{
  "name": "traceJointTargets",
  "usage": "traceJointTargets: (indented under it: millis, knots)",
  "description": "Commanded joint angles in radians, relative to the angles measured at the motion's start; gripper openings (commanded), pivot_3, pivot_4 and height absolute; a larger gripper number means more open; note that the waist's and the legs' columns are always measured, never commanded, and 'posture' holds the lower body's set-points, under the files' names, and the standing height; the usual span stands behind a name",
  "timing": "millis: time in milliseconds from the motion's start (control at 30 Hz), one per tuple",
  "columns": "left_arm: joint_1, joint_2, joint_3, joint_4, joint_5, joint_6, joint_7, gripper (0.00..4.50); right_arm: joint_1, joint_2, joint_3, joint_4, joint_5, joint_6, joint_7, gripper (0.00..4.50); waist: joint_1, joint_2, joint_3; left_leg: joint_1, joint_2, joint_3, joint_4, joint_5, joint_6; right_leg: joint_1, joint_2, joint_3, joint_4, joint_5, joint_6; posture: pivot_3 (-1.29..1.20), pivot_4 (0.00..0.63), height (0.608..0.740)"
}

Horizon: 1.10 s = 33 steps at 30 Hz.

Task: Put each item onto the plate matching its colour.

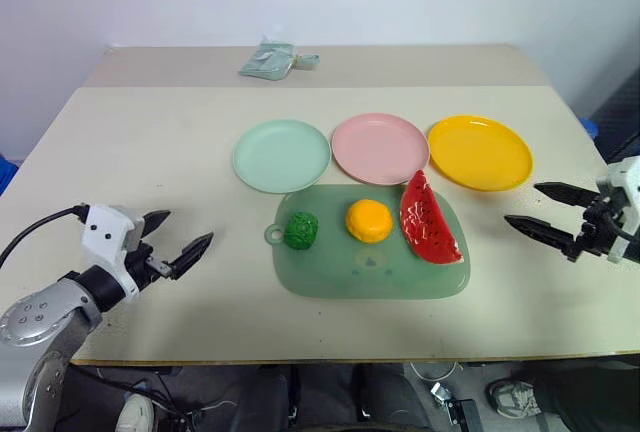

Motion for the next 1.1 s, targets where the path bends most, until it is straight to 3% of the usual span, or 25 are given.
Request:
traceJointTargets:
  millis: [33, 333, 833, 1100]
  knots:
    - [-0.010, -0.003, 0.000, -0.024, 0.009, -0.012, 0.017, 4.50, -0.019, 0.000, -0.002, -0.010, 0.003, -0.008, -0.007, 4.46, 0.001, 0.000, 0.000, 0.000, 0.000, 0.000, 0.000, 0.000, 0.000, 0.000, 0.000, 0.000, 0.000, 0.000, 0.000, 0.00, 0.150, 0.740]
    - [-0.055, -0.022, -0.044, -0.025, 0.009, -0.007, 0.040, 4.50, 0.008, 0.022, -0.004, -0.043, 0.005, -0.015, -0.026, 4.46, 0.000, 0.000, 0.000, 0.000, 0.000, 0.000, 0.000, 0.000, 0.000, 0.000, 0.000, 0.000, 0.000, 0.000, 0.000, 0.00, 0.150, 0.740]
    - [-0.172, -0.017, -0.111, 0.020, -0.040, 0.020, -0.010, 4.50, -0.033, 0.067, -0.031, -0.037, -0.017, -0.057, -0.185, 4.46, 0.000, 0.000, 0.000, 0.000, 0.000, 0.000, 0.000, 0.001, -0.001, 0.000, 0.000, 0.000, 0.000, 0.000, 0.000, 0.00, 0.150, 0.740]
    - [-0.274, 0.013, -0.199, 0.108, -0.005, -0.012, -0.086, 4.50, -0.059, 0.062, -0.064, -0.204, 0.106, 0.024, -0.175, 4.46, 0.000, 0.000, 0.000, 0.000, 0.000, 0.000, 0.000, 0.003, -0.005, 0.000, 0.001, 0.000, 0.000, 0.000, 0.000, 0.00, 0.150, 0.740]
